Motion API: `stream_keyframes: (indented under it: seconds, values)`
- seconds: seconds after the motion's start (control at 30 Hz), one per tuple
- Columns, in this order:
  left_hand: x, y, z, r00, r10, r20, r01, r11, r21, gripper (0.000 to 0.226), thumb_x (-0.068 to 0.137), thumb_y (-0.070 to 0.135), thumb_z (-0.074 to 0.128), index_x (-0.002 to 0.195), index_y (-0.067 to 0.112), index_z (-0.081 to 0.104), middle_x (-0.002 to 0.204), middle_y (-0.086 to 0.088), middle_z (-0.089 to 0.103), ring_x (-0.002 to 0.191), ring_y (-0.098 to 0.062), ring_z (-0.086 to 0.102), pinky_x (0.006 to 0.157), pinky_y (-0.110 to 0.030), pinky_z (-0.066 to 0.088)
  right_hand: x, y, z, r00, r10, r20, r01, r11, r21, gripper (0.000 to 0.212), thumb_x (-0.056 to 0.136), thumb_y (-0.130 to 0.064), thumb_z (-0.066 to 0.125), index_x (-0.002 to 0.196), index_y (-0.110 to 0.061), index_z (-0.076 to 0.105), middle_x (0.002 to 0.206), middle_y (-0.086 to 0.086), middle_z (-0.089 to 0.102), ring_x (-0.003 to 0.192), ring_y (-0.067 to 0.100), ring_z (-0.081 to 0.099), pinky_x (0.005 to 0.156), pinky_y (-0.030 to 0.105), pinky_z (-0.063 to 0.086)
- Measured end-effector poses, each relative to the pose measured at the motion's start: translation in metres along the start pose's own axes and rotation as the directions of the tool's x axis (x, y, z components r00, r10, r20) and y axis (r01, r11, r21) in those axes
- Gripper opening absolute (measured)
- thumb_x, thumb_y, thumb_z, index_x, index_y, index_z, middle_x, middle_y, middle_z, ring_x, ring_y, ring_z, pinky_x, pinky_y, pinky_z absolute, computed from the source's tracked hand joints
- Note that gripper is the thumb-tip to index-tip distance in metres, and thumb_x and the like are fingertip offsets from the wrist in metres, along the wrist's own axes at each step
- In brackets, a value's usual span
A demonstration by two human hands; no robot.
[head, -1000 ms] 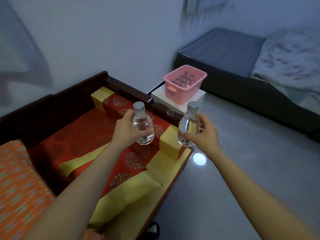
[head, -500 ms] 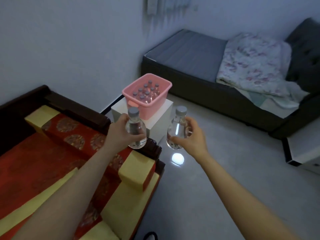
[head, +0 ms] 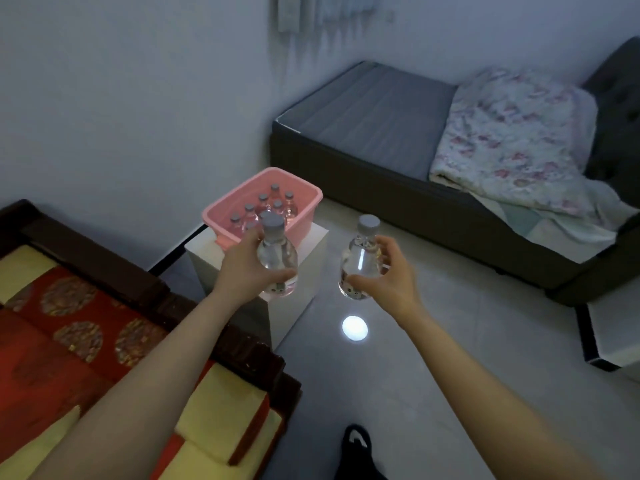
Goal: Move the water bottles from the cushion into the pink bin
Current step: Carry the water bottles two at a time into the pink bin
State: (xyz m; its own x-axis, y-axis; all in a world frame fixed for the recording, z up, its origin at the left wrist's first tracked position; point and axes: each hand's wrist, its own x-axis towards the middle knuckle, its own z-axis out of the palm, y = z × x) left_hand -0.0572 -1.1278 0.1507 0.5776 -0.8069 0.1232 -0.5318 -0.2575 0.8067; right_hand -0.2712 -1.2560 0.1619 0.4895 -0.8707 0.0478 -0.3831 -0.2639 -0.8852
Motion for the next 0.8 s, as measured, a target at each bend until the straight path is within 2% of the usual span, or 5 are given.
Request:
stream_keyframes:
  seconds: [0.17,0.3,0.5,0.6,0.8]
  values:
    - [0.054,0.01,0.031,0.991,-0.1,-0.089,0.1,0.995,-0.008,0.066,0.056,0.033,0.088,0.11,0.025,0.051,0.1,0.009,0.062,0.093,-0.012,0.059,0.078,-0.026,0.042,0.082,0.015,-0.021,0.992,-0.068,0.11,0.067,0.998,0.013,0.074,0.059,-0.022,0.087,0.117,-0.038,0.045,0.101,-0.025,0.053,0.088,-0.005,0.055,0.064,0.008,0.04]
    - [0.089,0.013,0.046,0.969,-0.168,-0.183,0.163,0.986,-0.041,0.07,0.053,0.035,0.089,0.111,0.029,0.05,0.1,0.012,0.062,0.088,-0.008,0.06,0.076,-0.024,0.045,0.145,0.016,-0.027,0.974,-0.108,0.201,0.106,0.994,0.023,0.069,0.058,-0.02,0.086,0.112,-0.036,0.045,0.098,-0.021,0.059,0.087,-0.003,0.061,0.068,0.013,0.046]
    - [0.132,-0.008,0.056,0.924,-0.272,-0.27,0.271,0.962,-0.042,0.076,0.052,0.036,0.088,0.115,0.018,0.051,0.106,0.001,0.068,0.091,-0.016,0.066,0.077,-0.03,0.053,0.22,0.017,-0.006,0.944,-0.142,0.296,0.133,0.99,0.05,0.068,0.059,-0.021,0.086,0.111,-0.034,0.044,0.094,-0.021,0.059,0.087,-0.006,0.062,0.072,0.018,0.048]
    - [0.158,-0.025,0.056,0.901,-0.305,-0.309,0.307,0.951,-0.046,0.077,0.052,0.037,0.088,0.118,0.02,0.051,0.106,0.004,0.067,0.089,-0.015,0.065,0.077,-0.029,0.052,0.257,0.019,0.017,0.927,-0.161,0.337,0.146,0.987,0.07,0.067,0.06,-0.018,0.087,0.109,-0.033,0.044,0.089,-0.024,0.06,0.085,-0.015,0.06,0.068,0.015,0.048]
    - [0.218,-0.061,0.057,0.894,-0.318,-0.315,0.324,0.945,-0.034,0.077,0.057,0.033,0.087,0.123,0.026,0.048,0.101,0.013,0.058,0.09,-0.013,0.059,0.078,-0.027,0.046,0.333,0.025,0.072,0.885,-0.193,0.424,0.173,0.981,0.086,0.061,0.061,-0.009,0.085,0.1,-0.035,0.045,0.09,-0.018,0.065,0.083,-0.002,0.067,0.07,0.021,0.054]
